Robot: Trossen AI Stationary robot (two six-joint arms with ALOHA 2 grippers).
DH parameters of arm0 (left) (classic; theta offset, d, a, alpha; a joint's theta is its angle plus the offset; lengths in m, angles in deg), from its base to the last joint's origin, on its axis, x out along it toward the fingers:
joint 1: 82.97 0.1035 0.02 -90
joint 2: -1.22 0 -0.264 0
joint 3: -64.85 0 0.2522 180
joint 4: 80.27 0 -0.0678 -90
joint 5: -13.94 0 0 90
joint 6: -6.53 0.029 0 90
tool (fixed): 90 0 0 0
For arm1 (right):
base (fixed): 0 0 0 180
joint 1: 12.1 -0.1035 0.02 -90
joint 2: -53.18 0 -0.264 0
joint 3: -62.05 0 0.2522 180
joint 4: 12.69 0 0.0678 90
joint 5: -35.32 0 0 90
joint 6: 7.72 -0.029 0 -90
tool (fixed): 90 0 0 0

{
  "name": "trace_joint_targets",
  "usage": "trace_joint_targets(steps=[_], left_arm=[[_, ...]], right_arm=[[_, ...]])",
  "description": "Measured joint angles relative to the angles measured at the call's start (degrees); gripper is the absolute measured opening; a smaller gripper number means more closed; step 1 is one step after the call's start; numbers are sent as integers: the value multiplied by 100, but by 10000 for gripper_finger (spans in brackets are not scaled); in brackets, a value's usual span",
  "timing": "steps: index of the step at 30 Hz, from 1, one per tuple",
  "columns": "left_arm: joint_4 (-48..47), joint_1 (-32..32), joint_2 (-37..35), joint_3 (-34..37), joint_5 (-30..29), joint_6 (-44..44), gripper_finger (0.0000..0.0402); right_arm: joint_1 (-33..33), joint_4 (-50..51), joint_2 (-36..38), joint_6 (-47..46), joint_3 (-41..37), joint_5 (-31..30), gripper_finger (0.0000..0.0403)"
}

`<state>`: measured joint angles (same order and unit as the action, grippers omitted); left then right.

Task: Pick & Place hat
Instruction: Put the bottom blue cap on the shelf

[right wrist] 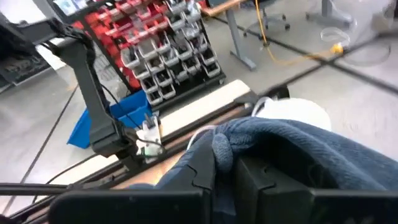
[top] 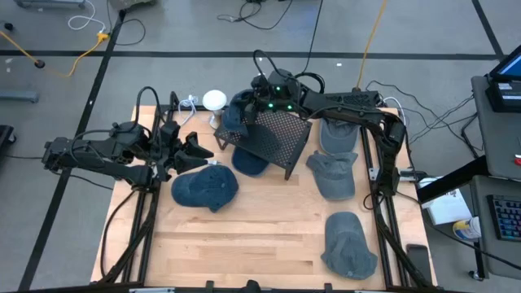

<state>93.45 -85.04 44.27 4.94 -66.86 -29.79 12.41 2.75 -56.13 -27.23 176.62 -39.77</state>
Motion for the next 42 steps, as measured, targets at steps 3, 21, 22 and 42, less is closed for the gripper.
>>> trace_joint_targets(steps=[3,21,22,42], left_arm=[[-2,0,0,0,0,20,182],[-43,0,0,0,-3,157,182],[-48,0,0,0,-4,157,182],[-40,11,0,0,-23,271,182]], right_arm=[[-11,173,-14,-65,0,-229,17],[-15,988,-7,-528,0,-436,17],[-15,1053,-7,-523,0,-439,17],[-8,1525,-3,-868,0,-439,196]])
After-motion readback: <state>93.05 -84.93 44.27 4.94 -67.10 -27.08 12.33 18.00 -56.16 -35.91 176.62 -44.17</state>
